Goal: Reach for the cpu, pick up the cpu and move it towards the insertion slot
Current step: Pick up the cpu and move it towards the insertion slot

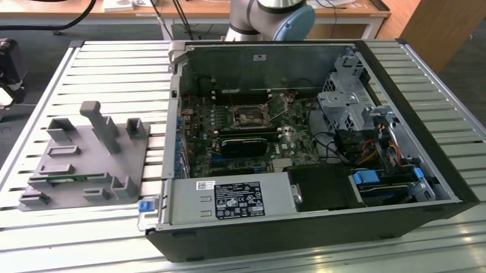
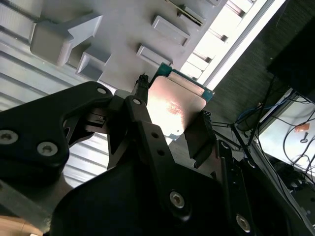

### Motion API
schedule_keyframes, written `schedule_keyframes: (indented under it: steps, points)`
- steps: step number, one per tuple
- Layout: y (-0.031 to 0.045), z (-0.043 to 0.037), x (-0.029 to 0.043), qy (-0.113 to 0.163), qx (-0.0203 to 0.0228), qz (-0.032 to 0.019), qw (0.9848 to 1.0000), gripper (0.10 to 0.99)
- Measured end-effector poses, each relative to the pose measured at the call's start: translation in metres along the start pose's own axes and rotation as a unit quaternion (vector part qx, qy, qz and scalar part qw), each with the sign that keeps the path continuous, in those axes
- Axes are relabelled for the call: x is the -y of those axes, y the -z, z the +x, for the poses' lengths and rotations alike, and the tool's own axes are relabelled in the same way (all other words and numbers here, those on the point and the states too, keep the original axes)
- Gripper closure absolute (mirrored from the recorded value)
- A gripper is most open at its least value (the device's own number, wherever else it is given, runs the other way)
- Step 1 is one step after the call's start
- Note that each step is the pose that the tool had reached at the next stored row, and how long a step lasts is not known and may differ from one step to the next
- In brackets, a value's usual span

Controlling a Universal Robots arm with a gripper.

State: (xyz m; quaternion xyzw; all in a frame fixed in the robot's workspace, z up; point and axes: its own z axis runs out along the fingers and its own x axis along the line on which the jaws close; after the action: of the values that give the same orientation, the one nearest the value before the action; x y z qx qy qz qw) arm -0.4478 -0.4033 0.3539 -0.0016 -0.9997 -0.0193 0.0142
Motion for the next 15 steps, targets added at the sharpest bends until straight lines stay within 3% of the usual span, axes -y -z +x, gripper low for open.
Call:
schedule_keyframes:
  steps: [15]
  points:
    - [0.0143, 0.0004, -0.0009, 0.000, 0.0000, 0.0000, 1.0000, 0.541]
